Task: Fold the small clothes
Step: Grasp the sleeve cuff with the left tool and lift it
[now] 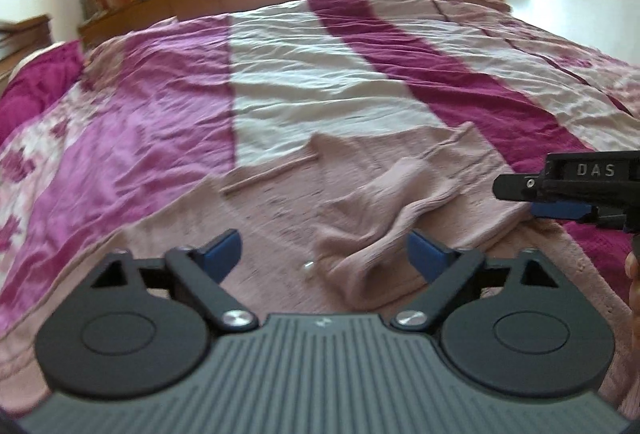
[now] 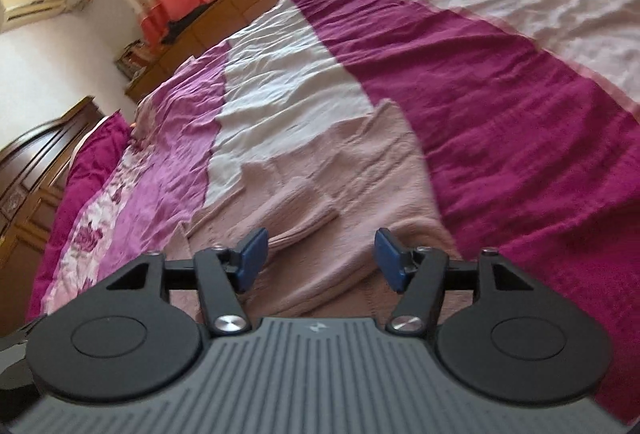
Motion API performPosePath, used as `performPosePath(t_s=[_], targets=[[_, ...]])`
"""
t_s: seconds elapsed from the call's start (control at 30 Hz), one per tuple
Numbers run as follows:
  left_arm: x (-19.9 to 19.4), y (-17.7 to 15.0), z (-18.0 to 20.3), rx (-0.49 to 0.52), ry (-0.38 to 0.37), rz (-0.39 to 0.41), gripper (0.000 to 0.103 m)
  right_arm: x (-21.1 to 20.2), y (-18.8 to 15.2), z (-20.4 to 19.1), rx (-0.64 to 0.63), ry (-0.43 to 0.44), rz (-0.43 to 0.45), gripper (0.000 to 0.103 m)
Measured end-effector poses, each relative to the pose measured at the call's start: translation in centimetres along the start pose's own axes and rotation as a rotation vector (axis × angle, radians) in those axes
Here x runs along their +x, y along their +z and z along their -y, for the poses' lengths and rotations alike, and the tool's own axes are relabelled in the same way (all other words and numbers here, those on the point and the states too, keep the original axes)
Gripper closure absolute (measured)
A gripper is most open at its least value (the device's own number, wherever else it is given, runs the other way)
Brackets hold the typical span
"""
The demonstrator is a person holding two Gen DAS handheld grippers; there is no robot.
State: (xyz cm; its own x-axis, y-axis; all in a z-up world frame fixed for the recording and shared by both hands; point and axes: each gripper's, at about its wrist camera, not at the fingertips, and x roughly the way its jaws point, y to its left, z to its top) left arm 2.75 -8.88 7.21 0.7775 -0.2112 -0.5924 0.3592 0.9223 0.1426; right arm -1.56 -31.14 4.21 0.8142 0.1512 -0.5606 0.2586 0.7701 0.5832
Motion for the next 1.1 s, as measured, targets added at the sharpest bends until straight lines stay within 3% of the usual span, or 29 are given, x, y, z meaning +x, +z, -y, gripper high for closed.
performPosePath(t_s=[0.1, 0.27, 0.37, 0.57, 0.9, 0.93, 0.97, 1.0, 1.1], targets=[[1.2, 0.6, 1.4, 0.038, -0.038, -0.001, 0.030, 0.2, -0.1, 1.1, 0.017, -0.013, 0.004, 0.049], [3.4, 1.0, 3.7, 0.106, -0.119, -0.022, 0.054, 0.8, -0.5, 2.2, 0.036, -0.006, 0.000, 0.051], [5.0, 0.7, 5.0, 0.150, -0.143, -0.049, 0.055, 1.9, -0.7, 2.9, 0.083, -0.002, -0.029, 0.051], [8.4, 0.3, 5.7, 0.172, -0.105, -0.117, 0.055, 3.1, -1.1, 4.0, 0.139, 0.011, -0.065, 0.051], [10.4, 1.1, 5.8, 0.155, -0.093, -0.104, 0.056, 3.5, -1.7, 4.2, 0.116, 0.019, -0.046, 0.052], [10.4, 1.2, 5.8, 0.151, -0.093, -0.102, 0.065, 3.6, -1.7, 4.2, 0.121, 0.023, -0.046, 0.052], [10.4, 1.3, 5.7, 0.146, -0.093, -0.096, 0.085, 3.6, -1.7, 4.3, 0.123, 0.025, -0.046, 0.052], [10.4, 1.3, 5.6, 0.144, -0.086, -0.094, 0.090, 3.5, -1.8, 4.4, 0.124, 0.025, -0.046, 0.052], [9.9, 1.7, 4.7, 0.100, -0.090, -0.085, 0.094, 3.4, -1.9, 4.3, 0.117, 0.022, -0.044, 0.052]])
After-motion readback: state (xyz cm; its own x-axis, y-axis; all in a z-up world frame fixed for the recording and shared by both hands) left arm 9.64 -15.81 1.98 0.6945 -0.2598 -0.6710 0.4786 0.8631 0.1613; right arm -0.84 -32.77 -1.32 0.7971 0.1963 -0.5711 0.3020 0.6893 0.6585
